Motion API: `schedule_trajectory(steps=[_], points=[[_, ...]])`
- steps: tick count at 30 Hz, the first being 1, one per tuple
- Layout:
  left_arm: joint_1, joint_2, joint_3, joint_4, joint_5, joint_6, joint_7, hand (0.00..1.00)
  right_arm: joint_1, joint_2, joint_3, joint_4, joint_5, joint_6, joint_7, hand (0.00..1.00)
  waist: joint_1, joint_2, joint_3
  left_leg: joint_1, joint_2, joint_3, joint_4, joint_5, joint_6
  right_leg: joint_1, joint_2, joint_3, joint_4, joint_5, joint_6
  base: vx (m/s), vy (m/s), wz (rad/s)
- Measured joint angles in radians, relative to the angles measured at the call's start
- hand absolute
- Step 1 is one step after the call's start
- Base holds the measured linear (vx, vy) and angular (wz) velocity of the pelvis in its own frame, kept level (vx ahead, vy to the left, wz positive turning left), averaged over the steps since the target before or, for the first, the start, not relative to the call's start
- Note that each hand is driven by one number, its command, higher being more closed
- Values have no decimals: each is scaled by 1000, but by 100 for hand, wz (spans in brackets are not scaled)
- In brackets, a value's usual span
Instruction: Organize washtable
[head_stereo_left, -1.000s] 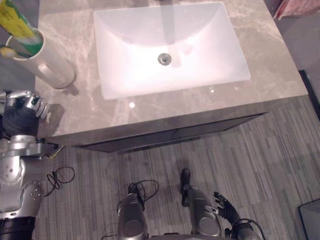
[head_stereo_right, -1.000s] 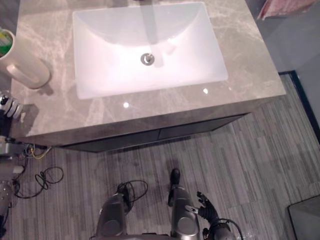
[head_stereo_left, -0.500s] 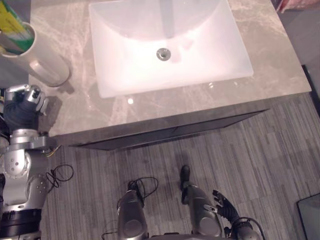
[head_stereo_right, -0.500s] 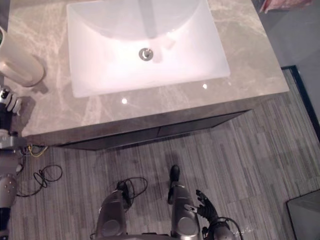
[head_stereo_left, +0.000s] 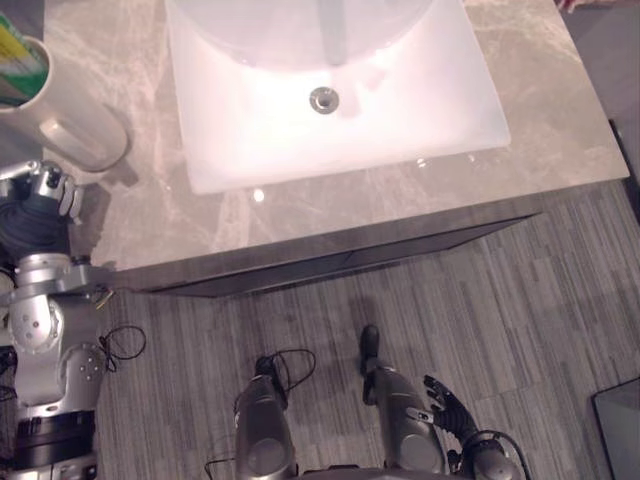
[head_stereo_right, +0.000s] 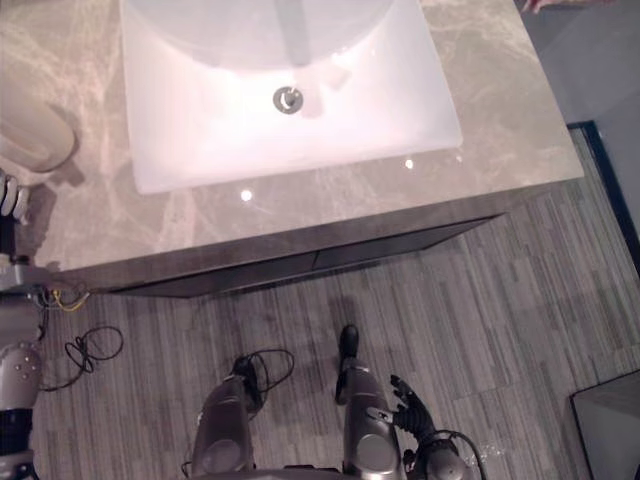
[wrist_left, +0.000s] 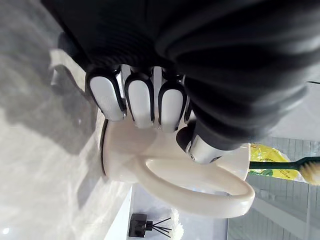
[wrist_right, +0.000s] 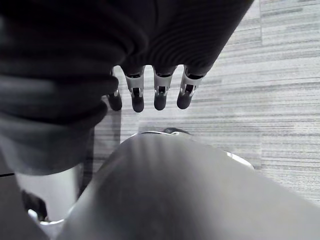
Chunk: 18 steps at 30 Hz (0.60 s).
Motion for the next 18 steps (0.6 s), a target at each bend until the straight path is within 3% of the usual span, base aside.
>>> schedule_trajectory(steps=[11,18], points=[[-24,-49,-54,-38,0,17,-25,100,0,1,23,-5,-12,13,28,0,23,-1,-3,-2,-5,-37,-11,13,4,30,-9,-42,-9,-4,1,8,22,11],[-44,-84,-173,-26,3,34,-29,100,-6,1,73,12,-22,32,39,0,31,-23,-70,3,-27,-91,-66,59,-2,41,-28,-96,21,-32,-9,-1,-11,27]])
